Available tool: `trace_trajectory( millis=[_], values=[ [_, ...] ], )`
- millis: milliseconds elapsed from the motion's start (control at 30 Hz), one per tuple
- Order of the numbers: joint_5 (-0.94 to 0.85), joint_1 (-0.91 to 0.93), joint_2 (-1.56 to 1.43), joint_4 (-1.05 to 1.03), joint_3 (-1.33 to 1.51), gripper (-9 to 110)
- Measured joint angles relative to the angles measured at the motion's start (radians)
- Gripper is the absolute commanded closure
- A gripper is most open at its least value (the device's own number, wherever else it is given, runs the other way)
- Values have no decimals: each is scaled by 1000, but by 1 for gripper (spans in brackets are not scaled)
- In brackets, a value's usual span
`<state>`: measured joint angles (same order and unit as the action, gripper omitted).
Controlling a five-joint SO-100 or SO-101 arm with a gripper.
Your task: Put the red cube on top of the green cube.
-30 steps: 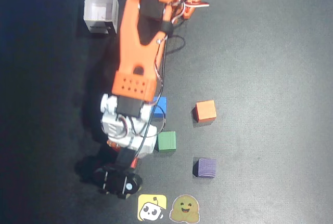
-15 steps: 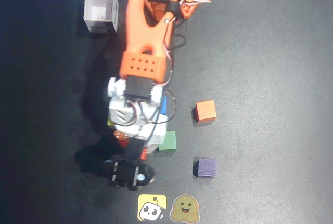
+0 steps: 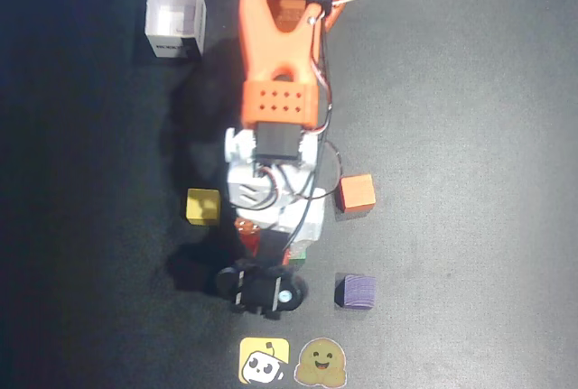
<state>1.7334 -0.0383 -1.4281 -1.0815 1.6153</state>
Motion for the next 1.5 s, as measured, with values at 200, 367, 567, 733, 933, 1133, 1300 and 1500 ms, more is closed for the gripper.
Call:
trace_trajectory(
  millis=[200, 367, 567, 733, 933, 1133, 1300, 1500],
  values=[
    [34, -25, -60, 51, 83, 92],
    [38, -34, -98, 101, 164, 92],
    [38, -34, -135, 150, 253, 92],
    [38, -34, -167, 155, 299, 92],
    [35, -37, -172, 155, 308, 92],
    [31, -44, -172, 153, 321, 92],
    [29, -43, -172, 153, 321, 92],
    [29, -43, -172, 153, 328, 90]
  ],
)
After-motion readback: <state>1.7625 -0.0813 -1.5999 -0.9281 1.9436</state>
